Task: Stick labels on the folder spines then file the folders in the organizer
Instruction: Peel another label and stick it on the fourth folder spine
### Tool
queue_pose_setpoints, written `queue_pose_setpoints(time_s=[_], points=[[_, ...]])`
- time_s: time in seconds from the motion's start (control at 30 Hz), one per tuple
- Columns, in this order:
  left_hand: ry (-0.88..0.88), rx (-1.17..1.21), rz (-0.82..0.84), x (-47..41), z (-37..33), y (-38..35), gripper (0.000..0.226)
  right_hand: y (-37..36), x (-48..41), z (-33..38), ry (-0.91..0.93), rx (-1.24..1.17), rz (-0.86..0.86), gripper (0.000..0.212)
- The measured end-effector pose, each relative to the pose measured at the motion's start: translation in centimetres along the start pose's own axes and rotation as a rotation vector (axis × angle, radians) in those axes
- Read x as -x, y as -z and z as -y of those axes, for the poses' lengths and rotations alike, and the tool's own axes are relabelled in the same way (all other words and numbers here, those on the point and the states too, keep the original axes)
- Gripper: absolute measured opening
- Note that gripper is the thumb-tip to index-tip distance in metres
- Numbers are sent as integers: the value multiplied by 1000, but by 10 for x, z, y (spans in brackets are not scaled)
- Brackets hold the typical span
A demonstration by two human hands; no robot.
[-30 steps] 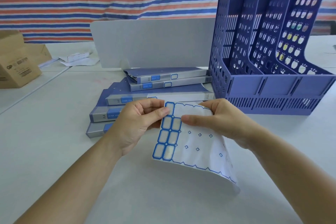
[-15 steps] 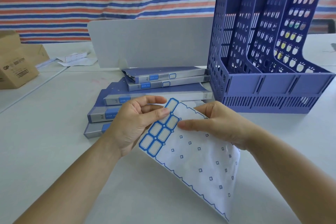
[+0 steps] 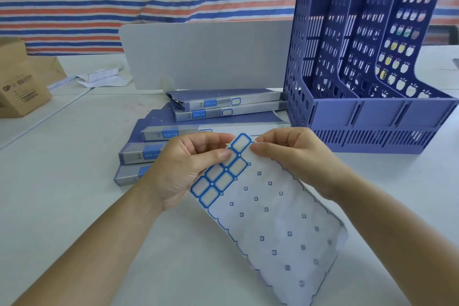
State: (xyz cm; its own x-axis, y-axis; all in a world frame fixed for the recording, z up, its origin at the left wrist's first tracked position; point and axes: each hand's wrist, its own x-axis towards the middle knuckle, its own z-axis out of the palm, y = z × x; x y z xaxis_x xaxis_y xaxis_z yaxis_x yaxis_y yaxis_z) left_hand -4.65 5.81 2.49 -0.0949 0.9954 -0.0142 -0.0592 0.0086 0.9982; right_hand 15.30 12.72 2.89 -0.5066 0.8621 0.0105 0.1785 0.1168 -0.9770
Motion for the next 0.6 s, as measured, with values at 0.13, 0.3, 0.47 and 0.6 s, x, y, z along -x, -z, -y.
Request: queue_pose_setpoints(time_s=[0.13,0.3,0.47,0.6], points=[[11,-10,48,2,-1,-2,27,-2,0,1,2,60,19,14],[13,8,52,1,-1,-1,27,-2,0,1,13,79,23,11],[23,-5,68,1,-1,-1,32,-1,-1,0,-15,35,52,17],[34,32,79,2,-3,-1,34,-1,-1,-1,5,54,70,15]])
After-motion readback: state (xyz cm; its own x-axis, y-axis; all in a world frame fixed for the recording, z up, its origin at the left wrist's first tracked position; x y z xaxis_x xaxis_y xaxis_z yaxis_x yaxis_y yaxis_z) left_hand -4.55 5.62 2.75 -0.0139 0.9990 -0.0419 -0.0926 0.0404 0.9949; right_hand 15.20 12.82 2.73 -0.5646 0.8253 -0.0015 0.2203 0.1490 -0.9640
